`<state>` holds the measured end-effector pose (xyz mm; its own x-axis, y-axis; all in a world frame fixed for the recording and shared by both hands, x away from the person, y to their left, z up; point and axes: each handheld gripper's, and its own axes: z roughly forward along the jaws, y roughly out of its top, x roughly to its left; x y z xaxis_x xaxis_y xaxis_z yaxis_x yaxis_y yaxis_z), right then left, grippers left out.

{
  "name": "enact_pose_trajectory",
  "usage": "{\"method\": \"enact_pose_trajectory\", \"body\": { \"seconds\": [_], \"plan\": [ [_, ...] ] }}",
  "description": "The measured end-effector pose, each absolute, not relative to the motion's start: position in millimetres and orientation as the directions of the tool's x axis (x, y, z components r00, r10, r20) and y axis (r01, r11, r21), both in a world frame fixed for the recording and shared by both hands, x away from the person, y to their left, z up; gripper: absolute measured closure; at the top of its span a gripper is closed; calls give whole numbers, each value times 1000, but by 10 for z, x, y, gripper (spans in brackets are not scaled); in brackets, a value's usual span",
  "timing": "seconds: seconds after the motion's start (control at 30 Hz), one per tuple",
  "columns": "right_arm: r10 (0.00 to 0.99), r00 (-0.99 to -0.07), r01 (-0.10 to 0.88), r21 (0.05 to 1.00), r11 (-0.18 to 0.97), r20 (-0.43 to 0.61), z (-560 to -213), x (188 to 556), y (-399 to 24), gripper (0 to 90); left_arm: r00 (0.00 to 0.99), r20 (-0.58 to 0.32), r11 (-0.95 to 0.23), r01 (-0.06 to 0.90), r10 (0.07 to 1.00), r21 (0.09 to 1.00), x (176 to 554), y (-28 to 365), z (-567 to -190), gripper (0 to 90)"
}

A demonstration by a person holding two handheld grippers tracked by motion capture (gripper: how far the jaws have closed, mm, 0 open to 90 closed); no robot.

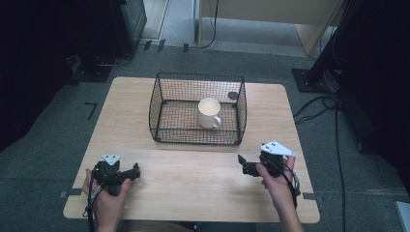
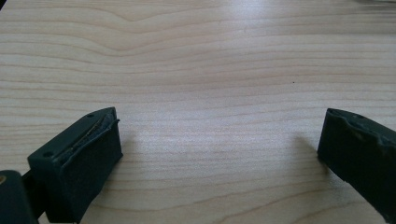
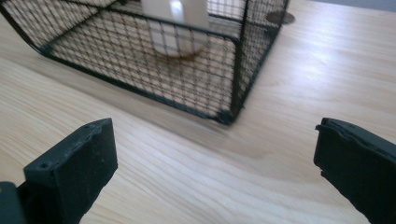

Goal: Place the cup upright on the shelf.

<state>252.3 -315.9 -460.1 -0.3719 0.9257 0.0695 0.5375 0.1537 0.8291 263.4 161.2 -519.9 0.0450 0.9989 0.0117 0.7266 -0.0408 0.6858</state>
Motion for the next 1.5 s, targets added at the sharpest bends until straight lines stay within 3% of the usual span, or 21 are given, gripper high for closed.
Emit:
{"method": "enact_pose_trajectory", "body": {
  "seconds": [0.97,1.13,1.5],
  "plan": [
    [986,-148,692,721,45,80,-5265,2228,-3938,0,44,11,-39,727,999,686,2633,1611,-5199,0],
    [989,-148,699,710,85,28,-5273,2176,-3962,0,44,10,-39,726,999,686,2633,1611,-5200,0],
    [988,-155,698,711,91,26,-5275,2110,-3990,0,44,11,-39,726,999,686,2633,1611,-5200,0]
  ]
}}
